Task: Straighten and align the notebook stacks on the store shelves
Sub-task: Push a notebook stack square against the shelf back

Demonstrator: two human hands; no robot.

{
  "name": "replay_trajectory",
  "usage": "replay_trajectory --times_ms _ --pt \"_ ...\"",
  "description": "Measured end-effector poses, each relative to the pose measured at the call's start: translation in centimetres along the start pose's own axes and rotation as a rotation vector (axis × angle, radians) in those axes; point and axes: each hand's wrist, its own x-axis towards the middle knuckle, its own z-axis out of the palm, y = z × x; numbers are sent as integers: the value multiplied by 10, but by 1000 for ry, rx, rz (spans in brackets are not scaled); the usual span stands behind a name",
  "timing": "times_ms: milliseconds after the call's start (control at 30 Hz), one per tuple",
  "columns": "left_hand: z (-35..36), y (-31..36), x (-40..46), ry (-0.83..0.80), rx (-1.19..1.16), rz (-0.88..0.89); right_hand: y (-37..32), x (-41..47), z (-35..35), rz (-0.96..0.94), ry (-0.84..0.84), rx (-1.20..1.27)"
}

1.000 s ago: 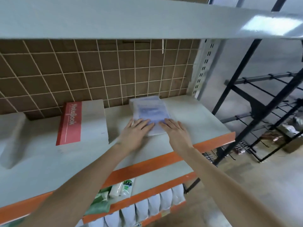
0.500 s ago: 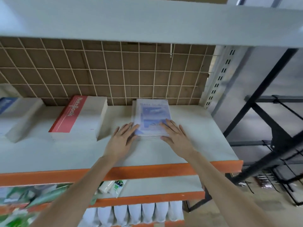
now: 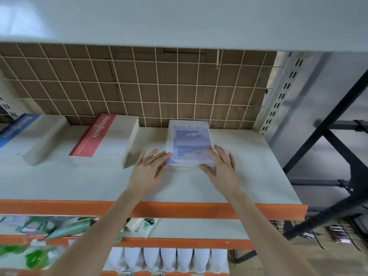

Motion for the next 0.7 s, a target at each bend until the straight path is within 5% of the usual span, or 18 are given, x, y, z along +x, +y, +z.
replay_trajectory --times_ms 700 --pt "4 -8 2 30 -34 -4 8 3 3 39 -3 29"
